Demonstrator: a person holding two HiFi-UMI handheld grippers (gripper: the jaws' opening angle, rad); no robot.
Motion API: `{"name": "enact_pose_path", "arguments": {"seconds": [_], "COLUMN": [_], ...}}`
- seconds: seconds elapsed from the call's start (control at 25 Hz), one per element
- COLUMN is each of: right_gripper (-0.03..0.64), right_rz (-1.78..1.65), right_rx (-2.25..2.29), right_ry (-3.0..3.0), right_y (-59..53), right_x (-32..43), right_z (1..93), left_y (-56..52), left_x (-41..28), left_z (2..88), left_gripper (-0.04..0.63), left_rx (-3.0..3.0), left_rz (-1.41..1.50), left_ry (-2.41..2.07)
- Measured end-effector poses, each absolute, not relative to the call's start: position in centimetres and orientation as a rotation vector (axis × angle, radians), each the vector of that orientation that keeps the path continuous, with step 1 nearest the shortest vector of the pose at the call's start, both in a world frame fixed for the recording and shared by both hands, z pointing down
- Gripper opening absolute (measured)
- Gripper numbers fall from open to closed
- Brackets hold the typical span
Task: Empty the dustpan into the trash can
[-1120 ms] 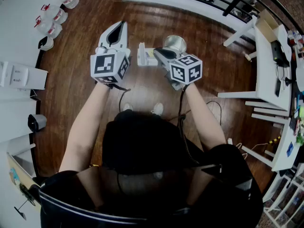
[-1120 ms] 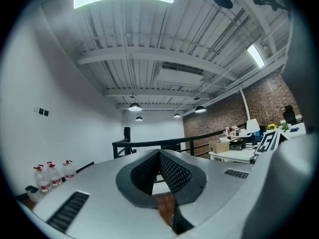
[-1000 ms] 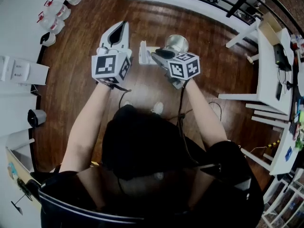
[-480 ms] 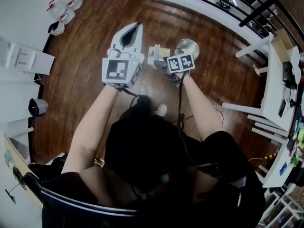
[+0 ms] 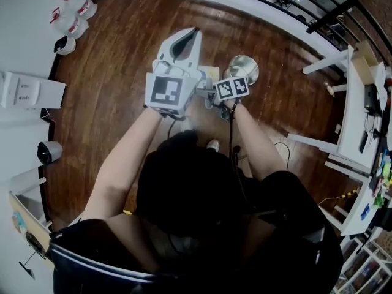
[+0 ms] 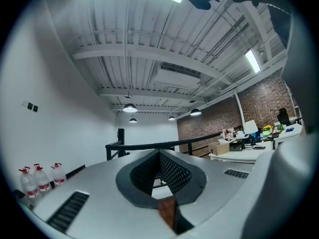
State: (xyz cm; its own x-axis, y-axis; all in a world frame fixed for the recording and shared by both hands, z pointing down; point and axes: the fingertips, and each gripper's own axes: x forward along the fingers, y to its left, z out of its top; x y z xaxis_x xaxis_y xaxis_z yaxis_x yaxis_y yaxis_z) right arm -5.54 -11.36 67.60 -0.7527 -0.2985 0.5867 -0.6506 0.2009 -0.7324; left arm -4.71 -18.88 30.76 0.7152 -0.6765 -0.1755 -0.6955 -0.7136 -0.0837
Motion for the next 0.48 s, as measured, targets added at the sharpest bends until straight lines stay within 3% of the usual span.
{"name": "enact_pose_path", "arguments": {"seconds": [0.24, 0.4, 0.48], "right_gripper": [0.196, 0.073, 0.052], "right_rz": [1.662, 1.689, 1.709], "right_rx": [0.908, 0.919, 0.910], "right_ry": [-2.161, -2.128, -2.129], "right_y": [-12.8, -12.9, -12.8], "right_x": [-6.0, -5.9, -5.7], "right_z": [68.0, 68.7, 68.8], "left_y": [-22.5, -23.5, -23.7], "left_x": [-4.9, -4.4, -4.0], "left_z": [31.4, 32.0, 32.5], "left_gripper": [0.005, 0.005, 0.005], "left_rx": [-2.824, -2.850, -2.873], "left_rz": [0.216, 0.210, 0.191], "left_ry": [1.064, 1.036, 1.042]}}
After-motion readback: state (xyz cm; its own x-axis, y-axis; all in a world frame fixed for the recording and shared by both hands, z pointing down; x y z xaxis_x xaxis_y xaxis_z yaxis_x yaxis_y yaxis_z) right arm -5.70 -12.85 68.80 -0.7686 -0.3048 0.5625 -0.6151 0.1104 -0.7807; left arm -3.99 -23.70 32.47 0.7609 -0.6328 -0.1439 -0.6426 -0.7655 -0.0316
